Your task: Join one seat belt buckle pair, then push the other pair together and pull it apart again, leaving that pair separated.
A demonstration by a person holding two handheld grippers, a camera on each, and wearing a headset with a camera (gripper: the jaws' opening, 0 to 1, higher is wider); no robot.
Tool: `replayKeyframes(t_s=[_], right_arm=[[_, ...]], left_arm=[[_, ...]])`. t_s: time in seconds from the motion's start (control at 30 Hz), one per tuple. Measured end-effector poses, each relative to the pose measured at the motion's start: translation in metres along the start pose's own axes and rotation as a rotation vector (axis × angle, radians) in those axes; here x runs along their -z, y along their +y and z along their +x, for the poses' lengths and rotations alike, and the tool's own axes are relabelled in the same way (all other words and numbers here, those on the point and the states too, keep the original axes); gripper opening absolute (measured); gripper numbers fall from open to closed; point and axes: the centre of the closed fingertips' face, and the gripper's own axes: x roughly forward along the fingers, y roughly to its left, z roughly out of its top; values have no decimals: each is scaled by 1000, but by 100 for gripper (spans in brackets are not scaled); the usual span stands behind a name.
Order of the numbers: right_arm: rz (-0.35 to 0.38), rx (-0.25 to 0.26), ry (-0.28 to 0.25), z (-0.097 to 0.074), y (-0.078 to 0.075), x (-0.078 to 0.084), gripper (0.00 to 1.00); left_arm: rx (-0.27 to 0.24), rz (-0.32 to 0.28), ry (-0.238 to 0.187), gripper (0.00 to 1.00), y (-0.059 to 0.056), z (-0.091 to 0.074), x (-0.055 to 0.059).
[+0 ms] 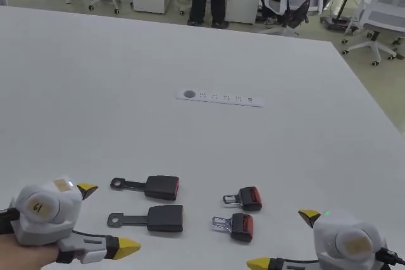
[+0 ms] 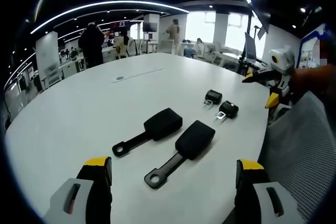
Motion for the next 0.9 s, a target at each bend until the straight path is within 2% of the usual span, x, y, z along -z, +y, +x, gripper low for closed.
replayKeyframes(t_s=[0.23, 0.33, 0.5, 0.6, 0.73, 0.8, 0.9], right_arm=[[12, -4, 0, 1, 1, -1, 95], [6, -8, 3, 3, 2, -1, 95], [-1, -17, 1, 5, 4, -4, 93], [-22, -25, 25, 7, 6, -2, 92], [-47, -38, 34, 9, 9, -2, 91], [-52, -45, 39, 11, 9, -2, 90], [-70, -53, 42, 13, 9, -5, 88]], left_arm=[[10, 12, 5, 98, -4, -1, 0], [40, -12, -28, 97, -11, 1, -7], [44, 19, 9, 94, -14, 1, -1], [47, 26, 1, 94, -14, 2, -3], [55, 56, 29, 93, -17, 5, 2], [58, 64, 32, 92, -22, 5, 1], [63, 76, 35, 89, -21, 6, -1]])
